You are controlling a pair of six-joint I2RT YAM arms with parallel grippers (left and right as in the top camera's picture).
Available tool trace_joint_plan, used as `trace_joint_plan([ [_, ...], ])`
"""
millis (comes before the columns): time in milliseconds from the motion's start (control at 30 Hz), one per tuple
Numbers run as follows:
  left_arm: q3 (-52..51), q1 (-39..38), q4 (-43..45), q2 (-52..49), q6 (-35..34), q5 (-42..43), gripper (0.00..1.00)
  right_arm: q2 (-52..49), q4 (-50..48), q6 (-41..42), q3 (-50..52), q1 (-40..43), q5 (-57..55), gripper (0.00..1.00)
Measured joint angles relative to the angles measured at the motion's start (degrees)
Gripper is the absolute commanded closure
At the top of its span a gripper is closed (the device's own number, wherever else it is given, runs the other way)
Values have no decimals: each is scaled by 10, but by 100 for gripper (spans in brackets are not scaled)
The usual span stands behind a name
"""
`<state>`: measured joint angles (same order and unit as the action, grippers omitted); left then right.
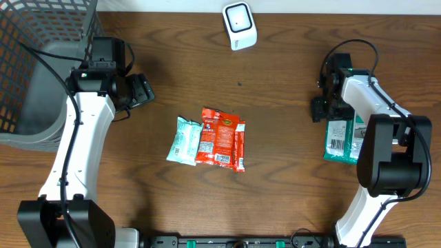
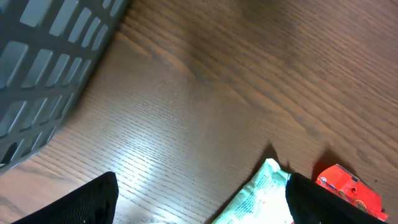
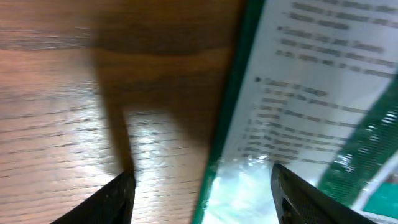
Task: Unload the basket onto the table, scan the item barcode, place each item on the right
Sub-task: 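Release the gloves pack and move the right gripper to the red snack packets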
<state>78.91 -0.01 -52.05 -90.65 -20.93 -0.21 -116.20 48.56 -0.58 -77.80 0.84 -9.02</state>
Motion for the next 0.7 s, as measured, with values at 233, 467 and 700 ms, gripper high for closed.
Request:
trace_joint_plan([
  [233,0,0,0,0,0,0,14,0,1,0,-3,0,64,35],
  [467,0,0,0,0,0,0,14,0,-19,1,-20,0,347,7],
  [700,0,0,0,0,0,0,14,0,-28,5,-20,-26,549,1],
])
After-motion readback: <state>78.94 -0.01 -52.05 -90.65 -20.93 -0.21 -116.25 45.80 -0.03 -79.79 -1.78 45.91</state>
